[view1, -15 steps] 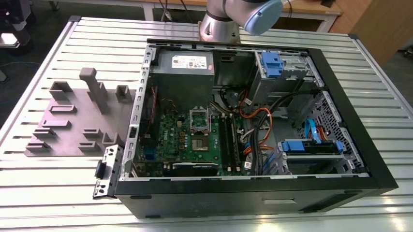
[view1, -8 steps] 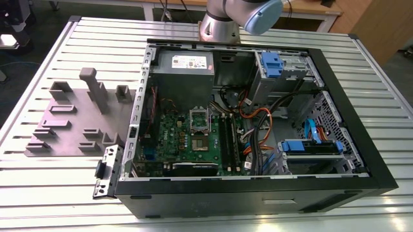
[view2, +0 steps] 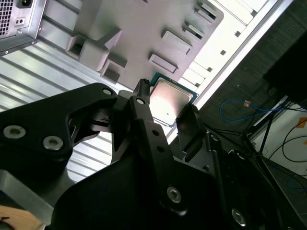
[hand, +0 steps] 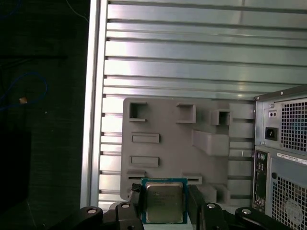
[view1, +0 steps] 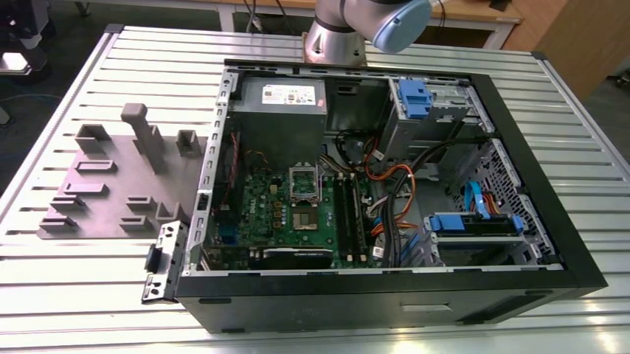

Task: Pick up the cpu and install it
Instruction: 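Pick up the cpu and move it towards the insertion slot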

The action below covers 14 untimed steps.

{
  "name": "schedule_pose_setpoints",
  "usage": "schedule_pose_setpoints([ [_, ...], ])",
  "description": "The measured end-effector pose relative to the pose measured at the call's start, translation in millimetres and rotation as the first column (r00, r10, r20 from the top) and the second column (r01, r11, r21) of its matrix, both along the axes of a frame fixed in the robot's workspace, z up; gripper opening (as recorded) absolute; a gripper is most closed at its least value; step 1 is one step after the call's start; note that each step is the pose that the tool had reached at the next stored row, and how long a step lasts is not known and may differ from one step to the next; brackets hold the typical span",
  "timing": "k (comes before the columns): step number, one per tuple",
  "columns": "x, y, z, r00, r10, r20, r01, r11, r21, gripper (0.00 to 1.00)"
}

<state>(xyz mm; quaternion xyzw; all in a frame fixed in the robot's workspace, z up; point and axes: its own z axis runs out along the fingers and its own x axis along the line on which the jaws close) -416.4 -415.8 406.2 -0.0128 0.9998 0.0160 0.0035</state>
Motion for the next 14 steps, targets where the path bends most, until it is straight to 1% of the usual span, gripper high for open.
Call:
schedule_pose_setpoints([
  [14,4.2,0.0,0.0,1.0000,0.000,0.0000,0.000,1.0000,0.0000,0.47],
])
